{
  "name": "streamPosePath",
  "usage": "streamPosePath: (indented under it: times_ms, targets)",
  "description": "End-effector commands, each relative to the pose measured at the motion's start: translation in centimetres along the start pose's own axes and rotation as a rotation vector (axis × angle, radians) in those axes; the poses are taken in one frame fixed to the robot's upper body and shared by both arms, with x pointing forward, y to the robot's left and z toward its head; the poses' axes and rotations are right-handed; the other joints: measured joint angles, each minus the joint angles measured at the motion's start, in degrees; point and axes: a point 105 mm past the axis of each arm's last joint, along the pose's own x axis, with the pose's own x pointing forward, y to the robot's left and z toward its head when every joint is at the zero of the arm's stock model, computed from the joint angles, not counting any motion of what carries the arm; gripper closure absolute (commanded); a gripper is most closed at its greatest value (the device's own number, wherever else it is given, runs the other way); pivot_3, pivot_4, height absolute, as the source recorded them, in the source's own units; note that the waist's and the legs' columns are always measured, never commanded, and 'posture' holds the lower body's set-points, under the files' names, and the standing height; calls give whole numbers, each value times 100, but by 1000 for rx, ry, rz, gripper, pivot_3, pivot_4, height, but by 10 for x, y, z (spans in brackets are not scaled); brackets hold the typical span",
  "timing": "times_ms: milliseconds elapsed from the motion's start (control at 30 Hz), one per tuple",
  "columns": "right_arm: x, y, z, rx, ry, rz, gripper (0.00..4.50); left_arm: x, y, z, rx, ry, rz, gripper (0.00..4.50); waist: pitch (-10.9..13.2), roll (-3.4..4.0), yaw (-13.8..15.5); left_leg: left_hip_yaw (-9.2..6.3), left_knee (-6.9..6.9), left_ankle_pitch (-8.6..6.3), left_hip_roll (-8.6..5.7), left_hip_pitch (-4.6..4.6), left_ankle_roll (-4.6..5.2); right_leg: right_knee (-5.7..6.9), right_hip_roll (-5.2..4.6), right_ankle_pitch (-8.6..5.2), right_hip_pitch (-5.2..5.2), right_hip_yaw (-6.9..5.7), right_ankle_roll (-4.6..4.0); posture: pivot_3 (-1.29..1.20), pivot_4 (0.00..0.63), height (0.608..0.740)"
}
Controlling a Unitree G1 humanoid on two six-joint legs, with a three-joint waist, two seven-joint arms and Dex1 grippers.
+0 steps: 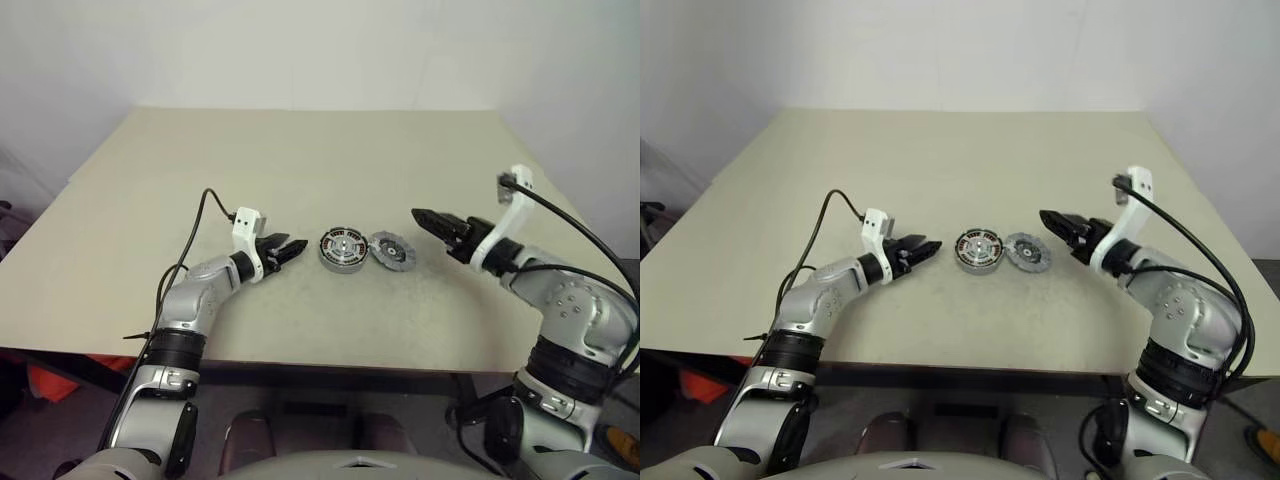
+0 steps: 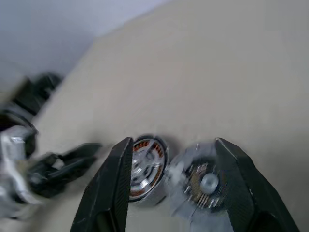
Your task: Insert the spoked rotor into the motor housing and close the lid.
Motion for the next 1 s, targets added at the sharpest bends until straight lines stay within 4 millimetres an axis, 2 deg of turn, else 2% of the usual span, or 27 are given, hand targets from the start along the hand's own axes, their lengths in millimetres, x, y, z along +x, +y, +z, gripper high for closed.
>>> streamPosePath:
  times_ms: [33, 200, 433, 600, 667, 800, 1000]
  targets:
    - [-5, 7, -11, 125, -4, 26, 1519, 3, -4, 13, 40, -30, -25, 1466, -1, 2, 4, 0, -1, 1, 0, 2, -3, -1, -1, 0, 0, 0, 0, 0, 0, 740]
    - [-5, -5, -34, 212, 30, -48, 1519, 3, -3, 13, 42, -27, -25, 1466, -2, 16, 40, 0, -12, 5, -5, 4, -9, -7, -8, -1, 0, -1, 2, 0, 0, 740]
    - [-15, -6, -58, 213, 128, -51, 1519, 0, -2, 12, 42, -27, -15, 1466, -6, 23, 117, 0, -74, 22, -7, 10, -38, -23, -7, -3, -1, 0, 4, 0, 0, 740]
    - [-15, -10, -68, 259, 150, -74, 13, -2, -1, 11, 43, -24, -9, 1466, -8, 26, 113, 0, -88, 27, -6, 5, -46, -23, -5, -16, -2, 0, 17, 0, 0, 740]
    - [-14, -16, -72, 284, 157, -114, 13, -3, 0, 11, 46, -21, -8, 1466, -8, 26, 118, 0, -88, 29, -7, 5, -50, -22, -6, -31, -1, 0, 41, 0, 0, 740]
    - [-10, -26, -72, 335, 137, -156, 13, -3, 0, 12, 50, -19, -8, 1466, -10, 25, 111, 0, -88, 32, -6, 6, -55, -19, -5, -33, -1, 0, 45, 0, 0, 740]
    - [4, -32, -59, 378, 76, -147, 13, -3, 1, 13, 54, -18, -3, 1466, -12, 22, 104, 0, -88, 51, -6, 9, -85, -16, -6, -32, 1, 1, 46, 0, 0, 740]
